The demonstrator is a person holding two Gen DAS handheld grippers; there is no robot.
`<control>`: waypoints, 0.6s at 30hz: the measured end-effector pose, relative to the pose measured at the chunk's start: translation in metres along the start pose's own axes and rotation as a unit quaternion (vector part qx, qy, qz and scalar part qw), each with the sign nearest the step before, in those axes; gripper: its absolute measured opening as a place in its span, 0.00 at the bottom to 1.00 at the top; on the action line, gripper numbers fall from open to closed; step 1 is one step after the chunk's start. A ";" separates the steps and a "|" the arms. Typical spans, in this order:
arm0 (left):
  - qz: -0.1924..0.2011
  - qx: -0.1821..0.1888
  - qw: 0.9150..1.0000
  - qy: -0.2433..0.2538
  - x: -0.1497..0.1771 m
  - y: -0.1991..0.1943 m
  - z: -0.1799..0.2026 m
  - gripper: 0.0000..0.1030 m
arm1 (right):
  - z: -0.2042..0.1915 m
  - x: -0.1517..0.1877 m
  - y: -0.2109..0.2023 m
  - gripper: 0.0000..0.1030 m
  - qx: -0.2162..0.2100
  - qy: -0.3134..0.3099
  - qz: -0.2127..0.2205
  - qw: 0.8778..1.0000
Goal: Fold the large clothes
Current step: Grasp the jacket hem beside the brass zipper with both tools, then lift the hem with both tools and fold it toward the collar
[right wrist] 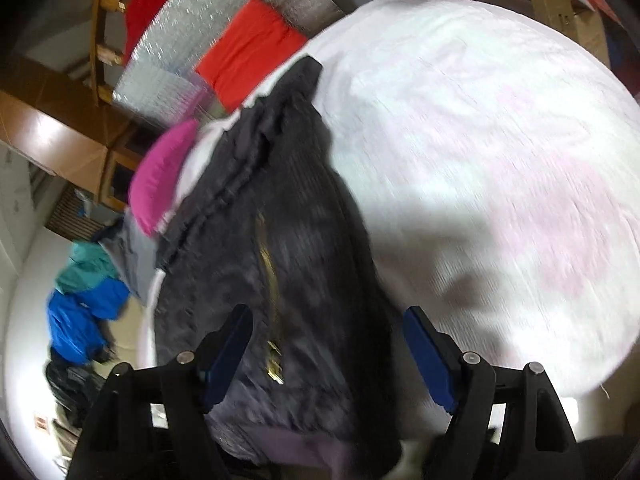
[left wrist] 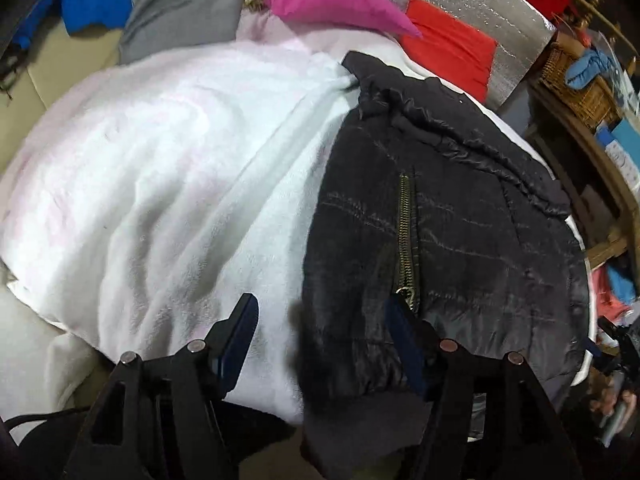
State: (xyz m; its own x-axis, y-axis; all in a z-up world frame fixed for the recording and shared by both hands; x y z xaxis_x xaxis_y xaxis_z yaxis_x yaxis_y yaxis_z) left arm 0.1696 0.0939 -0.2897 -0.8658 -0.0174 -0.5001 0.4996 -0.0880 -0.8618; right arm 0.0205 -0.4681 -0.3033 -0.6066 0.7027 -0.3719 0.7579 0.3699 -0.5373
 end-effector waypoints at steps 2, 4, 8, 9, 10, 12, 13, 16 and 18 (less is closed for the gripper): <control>0.020 -0.019 1.000 0.006 0.004 -0.004 0.002 0.65 | -0.001 0.011 0.004 0.78 0.007 -0.006 -0.017 1.000; 0.038 -0.028 0.999 0.015 0.006 -0.009 0.004 0.65 | -0.005 0.021 0.008 0.78 0.015 -0.024 -0.030 0.999; 0.060 -0.043 0.997 0.034 0.008 -0.013 0.010 0.65 | -0.020 0.044 0.023 0.77 0.050 -0.079 -0.053 0.994; 0.063 -0.044 0.996 0.036 0.008 -0.014 0.011 0.65 | -0.025 0.048 0.025 0.76 0.065 -0.101 -0.050 0.992; 0.069 -0.047 0.996 0.040 0.009 -0.015 0.012 0.65 | -0.031 0.052 0.026 0.73 0.072 -0.122 -0.049 0.989; 0.076 -0.058 0.994 0.050 0.010 -0.016 0.015 0.65 | -0.041 0.059 0.027 0.65 0.078 -0.153 -0.048 0.984; 0.078 -0.065 0.993 0.055 0.011 -0.015 0.017 0.65 | -0.042 0.061 0.027 0.64 0.085 -0.162 -0.048 0.982; 0.079 -0.068 0.993 0.061 0.013 -0.016 0.018 0.65 | -0.038 0.060 0.029 0.64 0.100 -0.153 -0.051 0.982; 0.079 -0.071 0.992 0.065 0.014 -0.015 0.019 0.65 | -0.036 0.057 0.030 0.64 0.106 -0.145 -0.049 0.983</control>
State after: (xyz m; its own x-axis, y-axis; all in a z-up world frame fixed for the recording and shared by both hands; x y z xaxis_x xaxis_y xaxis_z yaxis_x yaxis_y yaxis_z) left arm 0.1495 0.0761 -0.2816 -0.7705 0.1092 -0.6280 0.6351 0.0479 -0.7709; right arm 0.0173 -0.3952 -0.3135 -0.7400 0.4561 -0.4943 0.6444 0.2703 -0.7153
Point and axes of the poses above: each gripper's, at about its wrist camera, not at the fingertips, and y roughly the way its jaws point, z to its right, x to its underside, the point moved 1 cm from there along y, roughly the way its jaws point, and after that the axes turned 11 degrees about -x, right-handed, at the moved point
